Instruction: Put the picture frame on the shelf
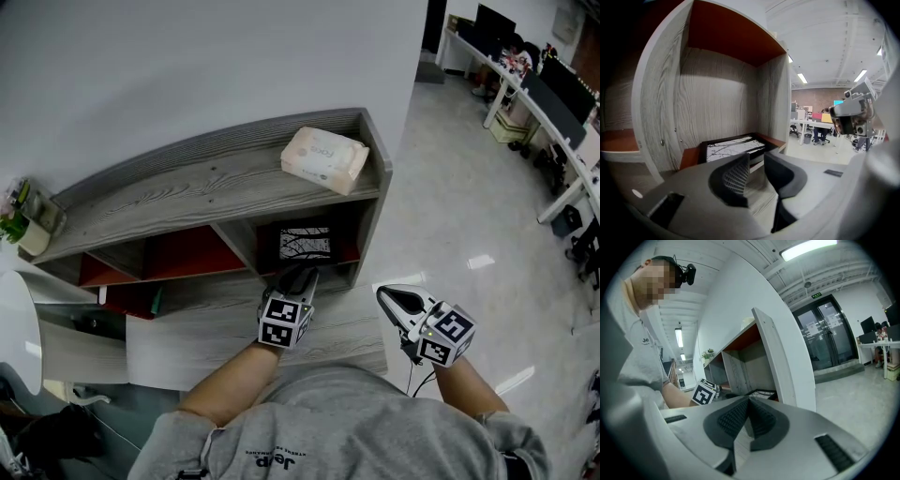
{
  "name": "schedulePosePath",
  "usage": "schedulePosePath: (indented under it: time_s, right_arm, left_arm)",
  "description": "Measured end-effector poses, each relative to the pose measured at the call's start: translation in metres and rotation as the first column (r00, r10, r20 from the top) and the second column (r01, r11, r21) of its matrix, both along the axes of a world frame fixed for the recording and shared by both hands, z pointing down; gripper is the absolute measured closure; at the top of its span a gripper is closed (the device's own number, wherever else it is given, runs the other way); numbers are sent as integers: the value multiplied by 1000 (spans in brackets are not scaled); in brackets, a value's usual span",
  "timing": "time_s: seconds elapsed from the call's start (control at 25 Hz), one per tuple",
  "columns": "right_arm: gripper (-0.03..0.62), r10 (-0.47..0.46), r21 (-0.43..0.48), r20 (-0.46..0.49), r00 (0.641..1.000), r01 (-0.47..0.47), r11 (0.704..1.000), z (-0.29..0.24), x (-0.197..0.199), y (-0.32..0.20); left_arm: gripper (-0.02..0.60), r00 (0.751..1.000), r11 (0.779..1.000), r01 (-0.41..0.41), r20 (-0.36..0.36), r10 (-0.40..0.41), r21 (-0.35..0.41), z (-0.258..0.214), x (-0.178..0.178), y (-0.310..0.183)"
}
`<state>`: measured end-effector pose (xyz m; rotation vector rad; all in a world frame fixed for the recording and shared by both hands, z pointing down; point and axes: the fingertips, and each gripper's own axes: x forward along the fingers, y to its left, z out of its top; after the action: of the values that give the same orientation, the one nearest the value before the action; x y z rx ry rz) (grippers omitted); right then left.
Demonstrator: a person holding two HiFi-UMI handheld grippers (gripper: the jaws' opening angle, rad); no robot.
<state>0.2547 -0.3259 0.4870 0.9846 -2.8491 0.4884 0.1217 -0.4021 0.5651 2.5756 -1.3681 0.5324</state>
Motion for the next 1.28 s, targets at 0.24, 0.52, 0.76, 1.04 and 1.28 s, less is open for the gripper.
schedulePosePath:
  time_s: [0.24, 0.52, 0.76, 1.04, 1.28]
  right_arm:
    - [588, 3, 4, 1, 1000, -3, 1000, -1, 1, -1]
    - [588, 9, 5, 12, 1000, -9, 1000, -1, 6, -1]
    - [588, 10, 16, 13, 1000, -11, 1000, -6, 7, -3]
    - [588, -18, 46, 34, 999, 16, 999, -17, -6, -4]
    - [588, -67, 72, 64, 996, 63, 995, -27, -32, -3]
  left_arm:
    - [477, 999, 1000, -15, 28, 15, -6, 1, 9, -11]
    - [492, 998, 1000, -27, 52, 28, -6, 1, 13, -21]
    - [492, 999, 999, -39, -2, 39, 10, -11, 14, -14]
    - [494, 973, 988, -105, -196, 125, 110, -66, 3, 25]
    - [494, 944, 979, -132, -281, 171, 154, -104, -42, 68]
